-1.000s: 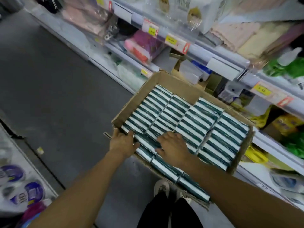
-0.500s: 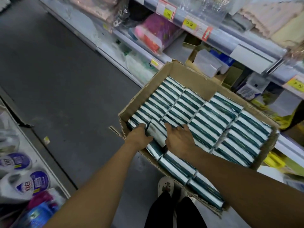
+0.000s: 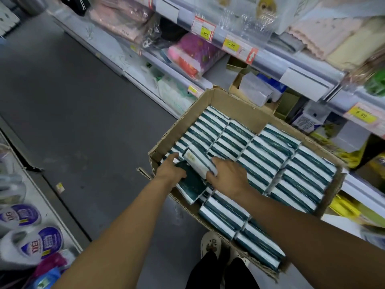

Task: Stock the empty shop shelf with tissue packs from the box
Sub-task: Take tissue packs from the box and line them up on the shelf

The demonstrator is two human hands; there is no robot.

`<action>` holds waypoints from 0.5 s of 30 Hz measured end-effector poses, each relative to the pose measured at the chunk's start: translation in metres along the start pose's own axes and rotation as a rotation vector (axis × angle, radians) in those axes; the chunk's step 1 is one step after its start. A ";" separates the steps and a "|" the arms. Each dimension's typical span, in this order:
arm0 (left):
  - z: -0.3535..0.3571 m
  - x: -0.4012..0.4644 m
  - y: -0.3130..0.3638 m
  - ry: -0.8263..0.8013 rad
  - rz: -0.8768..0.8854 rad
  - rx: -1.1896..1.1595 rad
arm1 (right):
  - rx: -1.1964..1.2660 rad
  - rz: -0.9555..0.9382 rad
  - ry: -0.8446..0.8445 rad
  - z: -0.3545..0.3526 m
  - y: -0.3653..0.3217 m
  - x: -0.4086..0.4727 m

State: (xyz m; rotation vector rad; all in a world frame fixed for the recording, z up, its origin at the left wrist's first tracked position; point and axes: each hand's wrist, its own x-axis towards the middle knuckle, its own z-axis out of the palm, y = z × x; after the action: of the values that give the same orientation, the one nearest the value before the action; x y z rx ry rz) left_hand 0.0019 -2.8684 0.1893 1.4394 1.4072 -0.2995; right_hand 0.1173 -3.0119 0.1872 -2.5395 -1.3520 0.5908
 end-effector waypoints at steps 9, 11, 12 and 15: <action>-0.023 -0.084 0.069 -0.159 0.053 -0.706 | 0.285 -0.252 0.346 -0.105 0.037 -0.039; -0.017 -0.106 0.091 -0.214 0.148 -0.704 | 0.331 -0.272 0.406 -0.130 0.042 -0.052; -0.013 -0.117 0.102 -0.231 0.227 -0.670 | 0.351 -0.291 0.441 -0.142 0.043 -0.058; -0.002 -0.144 0.136 -0.200 0.442 -0.615 | 0.391 -0.245 0.531 -0.182 0.047 -0.078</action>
State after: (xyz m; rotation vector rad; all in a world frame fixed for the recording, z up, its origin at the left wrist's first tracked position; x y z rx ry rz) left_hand 0.0753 -2.9165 0.3673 1.1212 0.8751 0.2513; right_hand 0.1934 -3.1014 0.3530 -1.9820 -1.1829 0.1005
